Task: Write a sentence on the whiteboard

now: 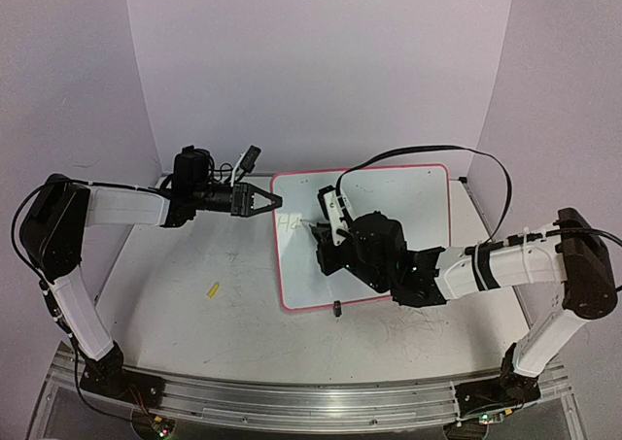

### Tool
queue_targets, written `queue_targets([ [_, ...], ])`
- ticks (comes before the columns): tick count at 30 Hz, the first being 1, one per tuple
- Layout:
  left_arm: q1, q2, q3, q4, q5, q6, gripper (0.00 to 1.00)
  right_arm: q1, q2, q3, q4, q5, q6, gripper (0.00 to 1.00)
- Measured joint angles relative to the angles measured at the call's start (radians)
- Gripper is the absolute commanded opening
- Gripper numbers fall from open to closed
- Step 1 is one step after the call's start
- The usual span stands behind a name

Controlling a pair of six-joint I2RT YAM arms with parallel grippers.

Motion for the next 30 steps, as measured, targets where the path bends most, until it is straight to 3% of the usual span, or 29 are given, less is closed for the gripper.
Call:
queue_targets([
  [30, 0.000, 0.000, 0.000, -0.001, -0.001, 0.001, 0.00, 0.042, 0.000, -0.073, -0.016, -0.024, 0.084, 0.00],
])
